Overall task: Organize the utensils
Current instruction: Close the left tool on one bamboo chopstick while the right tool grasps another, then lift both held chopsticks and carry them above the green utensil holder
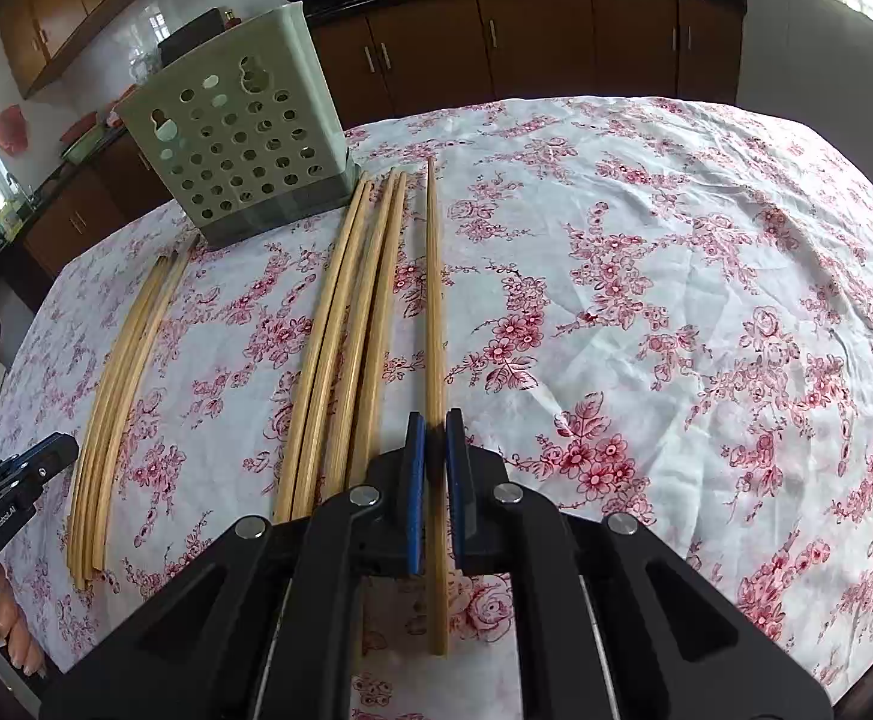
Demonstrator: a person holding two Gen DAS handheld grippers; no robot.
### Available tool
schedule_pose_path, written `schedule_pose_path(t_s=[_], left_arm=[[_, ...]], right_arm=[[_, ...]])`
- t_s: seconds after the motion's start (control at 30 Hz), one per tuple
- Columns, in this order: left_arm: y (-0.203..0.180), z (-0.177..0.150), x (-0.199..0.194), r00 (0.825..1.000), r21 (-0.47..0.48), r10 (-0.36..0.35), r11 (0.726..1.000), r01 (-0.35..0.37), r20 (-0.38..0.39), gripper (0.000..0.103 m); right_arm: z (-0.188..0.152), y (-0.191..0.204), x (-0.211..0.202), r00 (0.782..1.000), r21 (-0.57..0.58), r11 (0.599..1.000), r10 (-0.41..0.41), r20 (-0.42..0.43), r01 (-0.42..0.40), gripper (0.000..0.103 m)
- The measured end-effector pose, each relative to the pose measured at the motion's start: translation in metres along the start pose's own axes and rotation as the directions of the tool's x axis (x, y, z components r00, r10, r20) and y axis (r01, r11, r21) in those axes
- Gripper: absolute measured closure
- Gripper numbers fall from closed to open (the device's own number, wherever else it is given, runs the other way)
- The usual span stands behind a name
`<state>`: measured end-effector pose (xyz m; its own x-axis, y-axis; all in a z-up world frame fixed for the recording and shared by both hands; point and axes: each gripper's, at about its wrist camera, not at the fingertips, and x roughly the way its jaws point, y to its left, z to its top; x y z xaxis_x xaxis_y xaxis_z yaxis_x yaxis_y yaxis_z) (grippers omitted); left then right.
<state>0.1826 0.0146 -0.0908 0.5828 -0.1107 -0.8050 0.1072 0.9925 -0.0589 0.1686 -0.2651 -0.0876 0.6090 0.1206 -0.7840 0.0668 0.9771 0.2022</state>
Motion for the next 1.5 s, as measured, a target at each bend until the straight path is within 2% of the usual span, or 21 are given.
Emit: schedule_pose_path(t_s=[0.1, 0.63, 0.8, 1.17, 1.3, 1.5], left_arm=[[-0.001, -0.001, -0.001, 1.0, 0.0, -0.024, 1.0, 0.024, 0.003, 0.085], [-0.009, -0.005, 0.004, 1.0, 0.054, 0.014, 0.998, -0.013, -0.017, 0.085], [-0.004, -0.003, 0.007, 0.999, 0.05, 0.031, 0.998, -0.03, -0.022, 0.094], [0.035, 0.037, 0.034, 0.998, 0.004, 0.069, 0.998, -0.069, -0.016, 0.095], [0.043, 0.049, 0.043, 0.999, -0.008, 0.054, 0.999, -0.054, 0.008, 0.095], [0.046, 0.05, 0.045, 0.998, -0.005, 0.029, 1.0, -0.029, 0.047, 0.094]], right_arm=[[-0.001, 0.002, 0.0, 1.0, -0.014, 1.0, -0.01, 0.007, 0.01, 0.095], [-0.005, 0.004, -0.001, 1.0, -0.029, 0.999, -0.017, 0.014, 0.017, 0.095], [-0.007, 0.004, -0.003, 1.0, -0.042, 0.999, -0.015, 0.013, 0.016, 0.095], [0.022, -0.007, 0.015, 0.997, -0.055, 0.996, -0.07, 0.035, 0.072, 0.095], [0.035, -0.019, 0.023, 0.995, -0.032, 0.995, -0.092, 0.047, 0.094, 0.095], [0.035, -0.022, 0.026, 0.991, -0.048, 0.992, -0.111, 0.08, 0.115, 0.095]])
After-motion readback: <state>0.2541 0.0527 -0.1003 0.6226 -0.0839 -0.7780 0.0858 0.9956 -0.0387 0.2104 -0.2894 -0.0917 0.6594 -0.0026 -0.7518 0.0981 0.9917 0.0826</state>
